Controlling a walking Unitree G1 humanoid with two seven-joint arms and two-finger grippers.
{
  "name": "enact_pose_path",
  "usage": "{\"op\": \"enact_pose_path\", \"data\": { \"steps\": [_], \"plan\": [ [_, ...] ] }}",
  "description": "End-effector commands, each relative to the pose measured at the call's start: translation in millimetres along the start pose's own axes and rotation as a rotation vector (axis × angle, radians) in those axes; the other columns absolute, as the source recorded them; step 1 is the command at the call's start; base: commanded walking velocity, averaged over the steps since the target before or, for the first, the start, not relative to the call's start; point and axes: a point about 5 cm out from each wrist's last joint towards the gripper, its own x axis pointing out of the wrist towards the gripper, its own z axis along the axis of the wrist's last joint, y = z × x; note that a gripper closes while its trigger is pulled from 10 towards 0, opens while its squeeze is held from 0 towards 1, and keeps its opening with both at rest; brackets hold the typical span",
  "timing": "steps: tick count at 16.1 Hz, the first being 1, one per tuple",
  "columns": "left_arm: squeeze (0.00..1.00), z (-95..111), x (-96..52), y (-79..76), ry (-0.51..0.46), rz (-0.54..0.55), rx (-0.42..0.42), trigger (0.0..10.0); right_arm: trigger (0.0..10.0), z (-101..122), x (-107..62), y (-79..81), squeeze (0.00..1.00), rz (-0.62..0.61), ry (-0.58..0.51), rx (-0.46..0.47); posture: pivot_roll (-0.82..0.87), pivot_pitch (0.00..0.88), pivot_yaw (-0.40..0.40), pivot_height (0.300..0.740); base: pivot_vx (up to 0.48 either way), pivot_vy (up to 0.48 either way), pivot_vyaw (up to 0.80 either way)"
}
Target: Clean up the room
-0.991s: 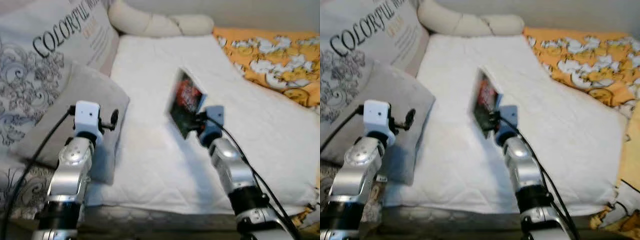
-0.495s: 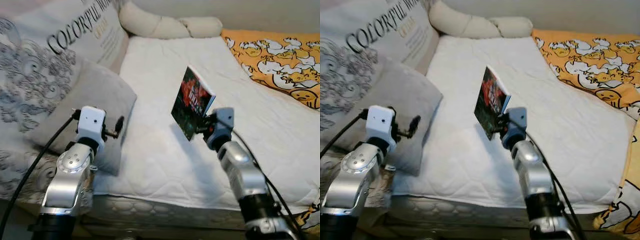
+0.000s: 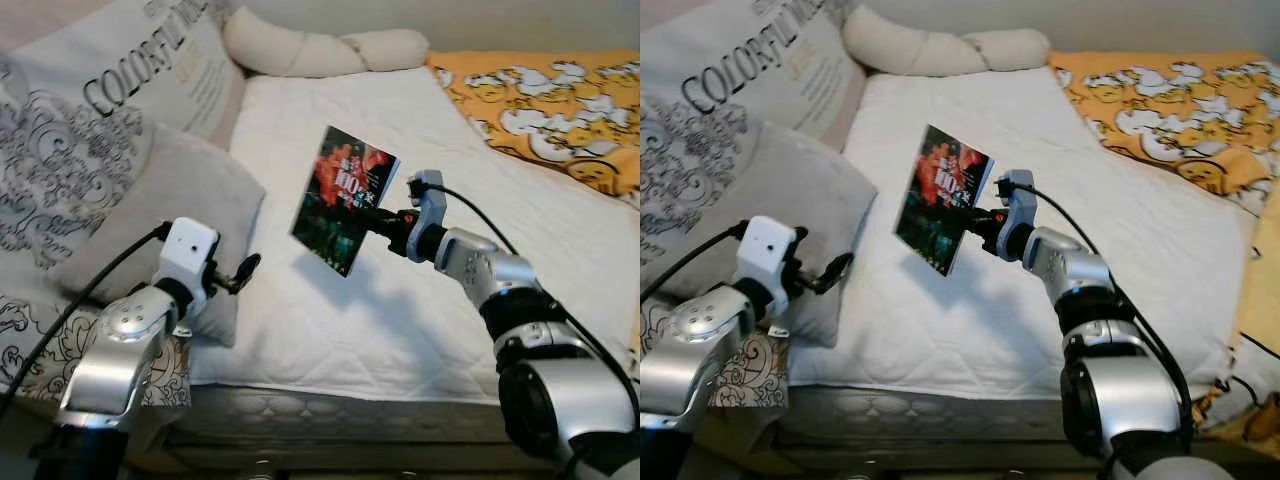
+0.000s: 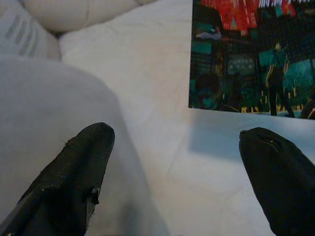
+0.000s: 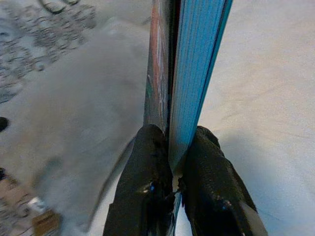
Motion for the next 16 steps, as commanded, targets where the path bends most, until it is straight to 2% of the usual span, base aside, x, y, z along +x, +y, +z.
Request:
{"op": "enact_pose_path", "data": {
  "steps": [1, 2, 4, 5, 11, 13, 14, 15, 16],
  "plan": [
    [0.00, 2.4, -6.8, 1.0, 0.005, -0.022, 0.005, 10.0, 10.0, 6.1, 2.6, 3.0, 0.00, 0.040, 0.007, 0.046, 0.08, 0.000, 0.043, 0.740, 0.000, 0.000, 0.00],
    [0.00, 0.5, -14.7, -2.0, 0.031, -0.061, 0.004, 10.0, 10.0, 6.5, 4.1, 3.0, 0.00, 0.054, 0.046, 0.083, 0.10, 0.000, 0.032, 0.740, 0.000, 0.000, 0.00],
    [0.00, -2.3, -25.4, -7.2, 0.069, -0.122, 0.004, 10.0, 10.0, 3.6, 5.6, 3.2, 0.00, 0.046, 0.102, 0.075, 0.13, 0.000, 0.016, 0.740, 0.000, 0.000, 0.00],
    [0.00, -6.6, -42.9, -13.5, 0.129, -0.190, 0.015, 10.0, 10.0, -5.7, 7.6, 4.3, 0.00, 0.034, 0.200, 0.046, 0.16, 0.020, -0.002, 0.740, 0.000, 0.000, 0.00],
    [0.00, -10.0, -78.2, -19.5, 0.226, -0.214, 0.019, 10.0, 10.0, -19.2, 13.2, 5.7, 0.00, -0.036, 0.269, 0.013, 0.22, 0.116, -0.024, 0.740, 0.000, 0.000, 0.00],
    [0.00, -8.9, -81.1, -21.9, 0.235, -0.211, 0.017, 10.0, 10.0, -23.9, 13.7, 3.6, 0.01, -0.067, 0.292, -0.067, 0.23, 0.130, -0.030, 0.740, 0.000, 0.000, 0.00],
    [0.00, -7.7, -82.4, -23.9, 0.240, -0.204, 0.013, 10.0, 10.0, -26.1, 14.3, 0.3, 0.02, -0.121, 0.296, -0.160, 0.24, 0.138, -0.034, 0.740, 0.000, 0.000, 0.00],
    [0.00, -7.5, -84.5, -25.6, 0.242, -0.202, 0.011, 10.0, 10.0, -26.1, 14.5, -2.3, 0.12, -0.168, 0.288, -0.217, 0.24, 0.144, -0.036, 0.740, 0.000, 0.000, 0.00],
    [0.00, -7.2, -86.9, -27.7, 0.246, -0.199, 0.006, 10.0, 10.0, -24.7, 15.0, -4.0, 0.75, -0.209, 0.270, -0.262, 0.24, 0.147, -0.040, 0.740, 0.000, 0.000, 0.00]
  ]
}}
